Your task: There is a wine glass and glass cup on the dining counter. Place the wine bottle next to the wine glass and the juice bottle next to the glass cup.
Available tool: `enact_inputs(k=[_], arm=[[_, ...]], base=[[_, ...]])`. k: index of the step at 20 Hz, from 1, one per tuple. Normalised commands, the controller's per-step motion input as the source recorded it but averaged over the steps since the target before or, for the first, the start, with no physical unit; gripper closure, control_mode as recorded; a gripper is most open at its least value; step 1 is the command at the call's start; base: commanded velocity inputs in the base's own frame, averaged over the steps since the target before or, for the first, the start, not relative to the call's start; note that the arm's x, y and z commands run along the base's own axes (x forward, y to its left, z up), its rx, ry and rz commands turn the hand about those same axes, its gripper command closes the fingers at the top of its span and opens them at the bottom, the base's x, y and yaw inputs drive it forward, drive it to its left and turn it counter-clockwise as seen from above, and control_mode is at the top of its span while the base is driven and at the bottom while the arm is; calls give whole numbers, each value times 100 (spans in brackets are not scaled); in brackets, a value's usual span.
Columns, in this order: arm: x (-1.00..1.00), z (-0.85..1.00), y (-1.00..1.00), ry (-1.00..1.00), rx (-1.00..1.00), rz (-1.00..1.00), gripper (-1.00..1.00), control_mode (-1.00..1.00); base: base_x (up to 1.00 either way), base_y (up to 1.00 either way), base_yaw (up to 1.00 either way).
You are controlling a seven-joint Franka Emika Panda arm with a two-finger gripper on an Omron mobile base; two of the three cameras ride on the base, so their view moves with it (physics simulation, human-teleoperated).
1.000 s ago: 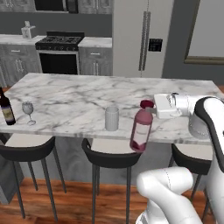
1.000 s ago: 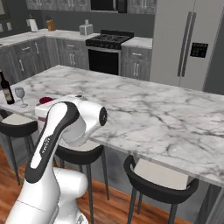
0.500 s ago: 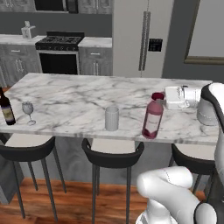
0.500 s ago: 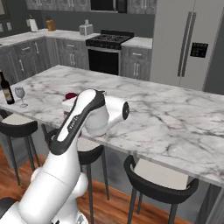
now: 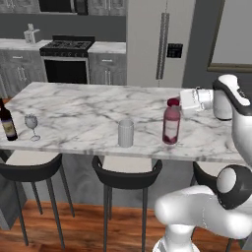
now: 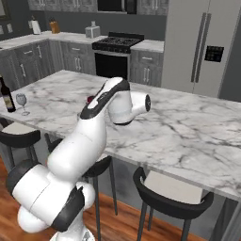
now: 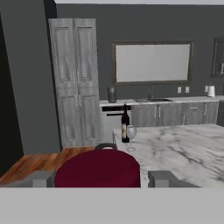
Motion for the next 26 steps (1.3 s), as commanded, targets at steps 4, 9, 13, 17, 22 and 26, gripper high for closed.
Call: enact_inputs(k=[4, 9, 13, 17, 22, 26], arm=[[92, -42, 0, -4, 0, 7, 100, -100], [67, -58, 0, 0, 0, 4, 100, -100], [29, -63, 1, 0, 0, 0, 100, -100], [24, -44, 11, -1, 0, 0, 100, -100], [34, -25, 12, -5, 0, 0, 100, -100], [32, -16, 24, -6, 0, 1, 100, -100]], base=[[0, 0, 0], [0, 0, 0], [0, 0, 0], [0, 0, 0], [0, 0, 0], [0, 0, 0]])
